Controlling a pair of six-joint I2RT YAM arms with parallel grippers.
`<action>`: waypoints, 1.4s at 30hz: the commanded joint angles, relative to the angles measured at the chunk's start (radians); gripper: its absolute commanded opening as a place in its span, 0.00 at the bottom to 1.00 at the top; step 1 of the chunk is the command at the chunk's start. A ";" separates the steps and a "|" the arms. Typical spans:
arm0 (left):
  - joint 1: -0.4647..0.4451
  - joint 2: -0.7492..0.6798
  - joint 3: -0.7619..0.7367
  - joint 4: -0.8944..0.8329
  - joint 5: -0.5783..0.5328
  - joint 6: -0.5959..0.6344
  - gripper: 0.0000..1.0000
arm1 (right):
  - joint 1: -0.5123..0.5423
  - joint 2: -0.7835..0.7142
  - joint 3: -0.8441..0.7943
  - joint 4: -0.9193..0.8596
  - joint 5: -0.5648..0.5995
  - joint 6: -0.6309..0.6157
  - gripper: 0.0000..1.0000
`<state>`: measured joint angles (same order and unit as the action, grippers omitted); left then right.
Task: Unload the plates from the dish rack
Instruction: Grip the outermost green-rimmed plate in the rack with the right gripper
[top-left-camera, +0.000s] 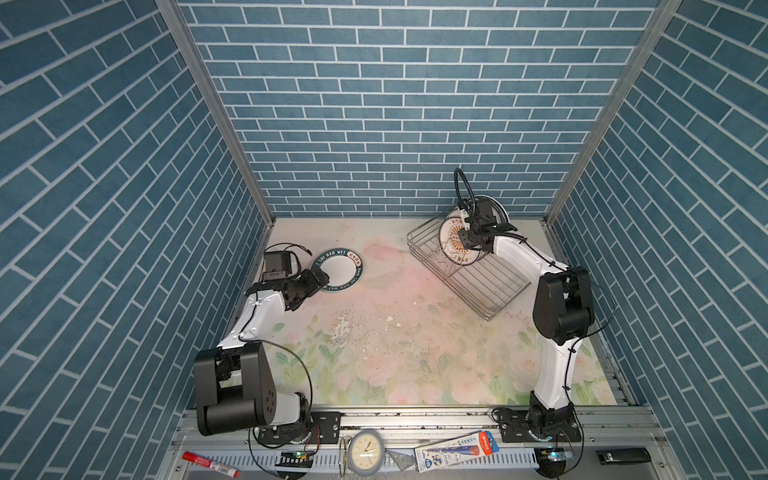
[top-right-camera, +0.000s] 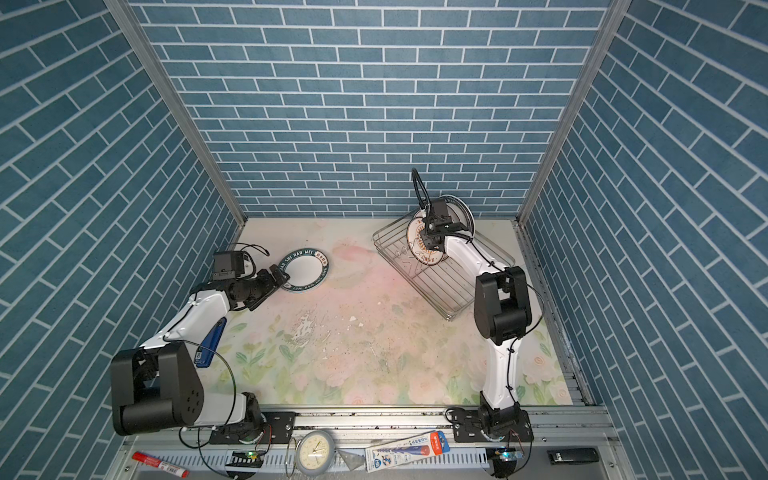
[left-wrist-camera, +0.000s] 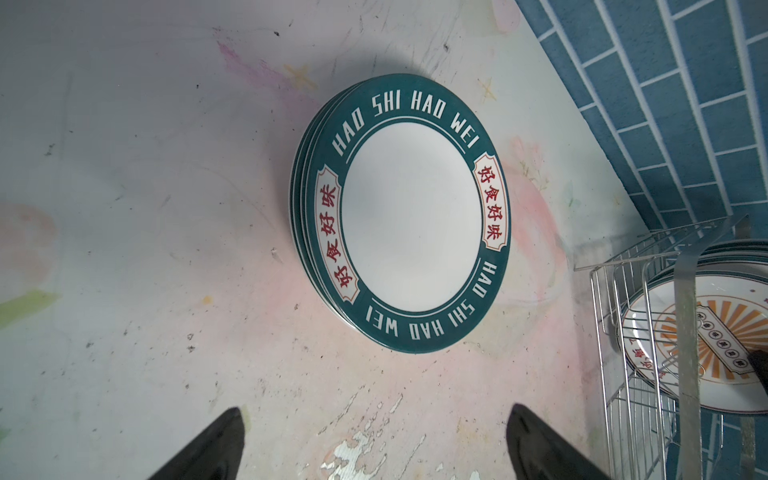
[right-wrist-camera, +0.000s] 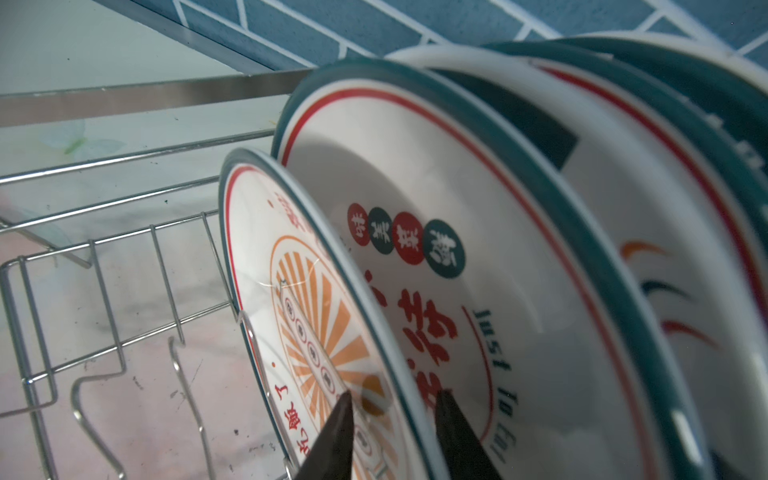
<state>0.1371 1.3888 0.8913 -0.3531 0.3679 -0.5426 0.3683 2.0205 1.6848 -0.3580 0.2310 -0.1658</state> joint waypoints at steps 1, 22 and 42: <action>-0.002 0.010 -0.012 -0.015 -0.001 0.002 0.99 | 0.001 -0.044 -0.042 0.021 -0.038 -0.020 0.31; -0.002 0.021 -0.010 -0.029 0.000 0.013 0.99 | 0.000 -0.082 -0.081 0.007 -0.065 -0.014 0.03; -0.009 0.003 -0.021 -0.006 0.048 0.014 0.99 | -0.002 -0.198 -0.086 0.010 -0.045 -0.059 0.00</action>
<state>0.1352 1.4036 0.8898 -0.3889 0.3981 -0.5217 0.3698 1.8992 1.6127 -0.3595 0.1711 -0.1883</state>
